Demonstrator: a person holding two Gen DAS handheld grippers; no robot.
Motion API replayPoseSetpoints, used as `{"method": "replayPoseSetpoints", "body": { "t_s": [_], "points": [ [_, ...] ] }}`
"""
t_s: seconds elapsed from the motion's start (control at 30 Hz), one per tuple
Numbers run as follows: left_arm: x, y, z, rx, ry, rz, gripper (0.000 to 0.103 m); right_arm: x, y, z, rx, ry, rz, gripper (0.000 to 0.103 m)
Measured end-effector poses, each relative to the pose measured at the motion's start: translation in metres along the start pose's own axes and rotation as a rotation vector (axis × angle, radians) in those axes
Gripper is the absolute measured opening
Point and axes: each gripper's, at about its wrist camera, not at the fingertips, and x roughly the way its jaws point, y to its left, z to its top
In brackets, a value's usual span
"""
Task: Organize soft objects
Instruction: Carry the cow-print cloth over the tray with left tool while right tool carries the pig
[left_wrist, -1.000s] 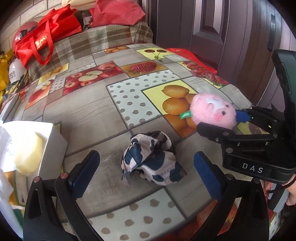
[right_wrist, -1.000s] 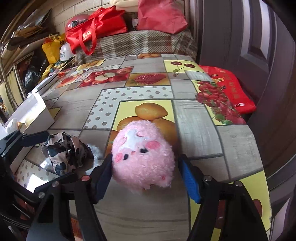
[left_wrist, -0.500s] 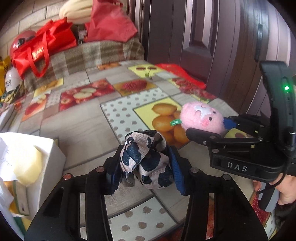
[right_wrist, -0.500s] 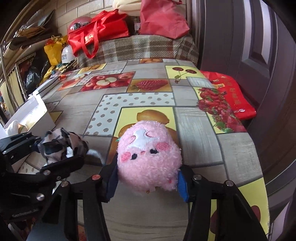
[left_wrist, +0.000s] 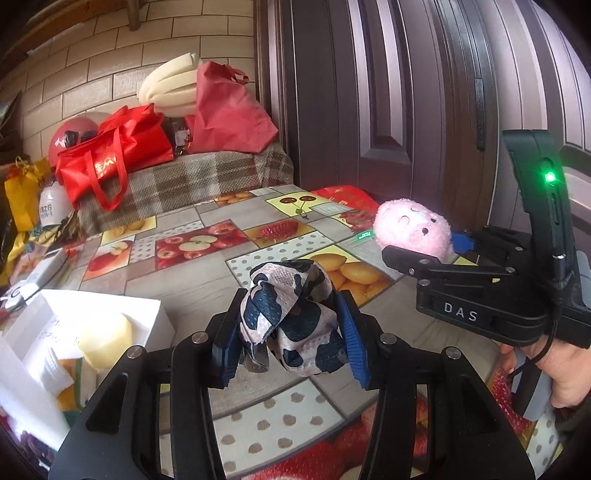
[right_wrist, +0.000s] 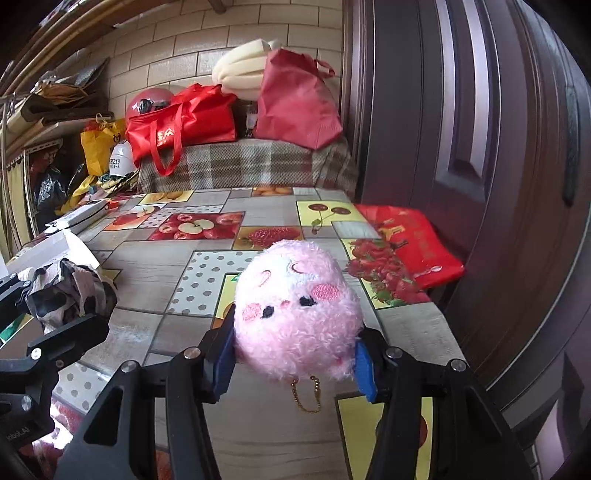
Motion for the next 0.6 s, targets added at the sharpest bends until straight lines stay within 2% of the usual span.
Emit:
{"method": "replayPoseSetpoints", "body": {
  "t_s": [0.33,0.6],
  "points": [
    [-0.034,0.009,-0.015,-0.030,-0.030,-0.018,0.047,-0.035,0.023,-0.012,0.017,-0.054,0.071,0.054],
    [-0.058,0.012,-0.025,-0.029,-0.055,-0.011,0.047,-0.058,0.057,-0.019,-0.034,-0.097,0.096,0.054]
  ]
}}
